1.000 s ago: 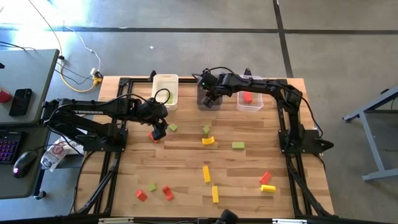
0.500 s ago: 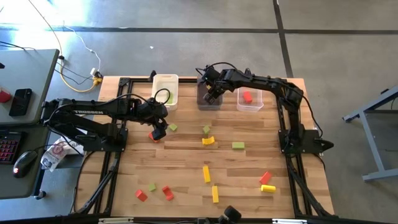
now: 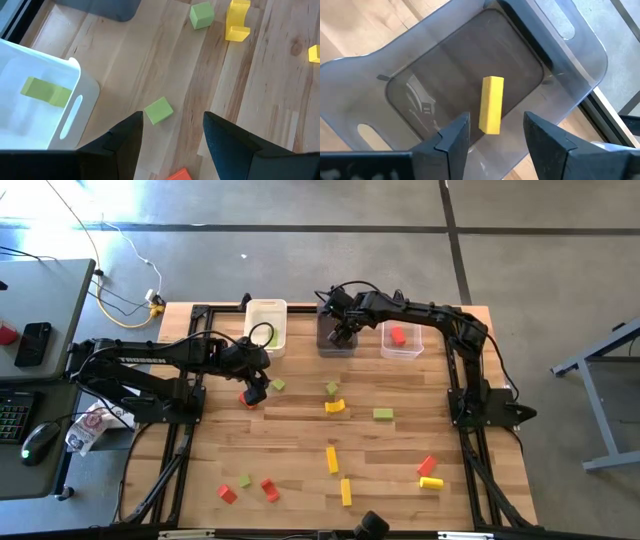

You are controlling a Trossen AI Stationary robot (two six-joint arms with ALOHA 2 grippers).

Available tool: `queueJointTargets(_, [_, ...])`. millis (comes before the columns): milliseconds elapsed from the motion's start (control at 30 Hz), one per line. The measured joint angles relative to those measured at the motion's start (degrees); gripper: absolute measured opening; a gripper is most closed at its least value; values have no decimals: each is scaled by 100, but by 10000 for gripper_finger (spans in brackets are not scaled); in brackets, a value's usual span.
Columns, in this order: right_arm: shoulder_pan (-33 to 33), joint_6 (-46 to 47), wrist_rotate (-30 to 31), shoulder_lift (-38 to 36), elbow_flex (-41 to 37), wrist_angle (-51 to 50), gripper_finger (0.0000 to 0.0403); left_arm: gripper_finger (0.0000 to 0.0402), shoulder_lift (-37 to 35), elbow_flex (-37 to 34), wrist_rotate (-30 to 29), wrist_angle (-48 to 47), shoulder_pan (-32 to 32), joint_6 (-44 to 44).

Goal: Sort & place blocks by color
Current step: Put the green block into the white bin

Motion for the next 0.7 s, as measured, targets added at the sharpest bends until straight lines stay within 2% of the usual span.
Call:
queueJointTargets(267, [0, 0, -1, -3, 0, -145, 172, 195, 0, 0, 0, 1, -1, 0])
queueJointTargets(700, [358, 59, -28, -521, 0, -1298, 171, 195, -2, 0, 8, 17, 0, -22])
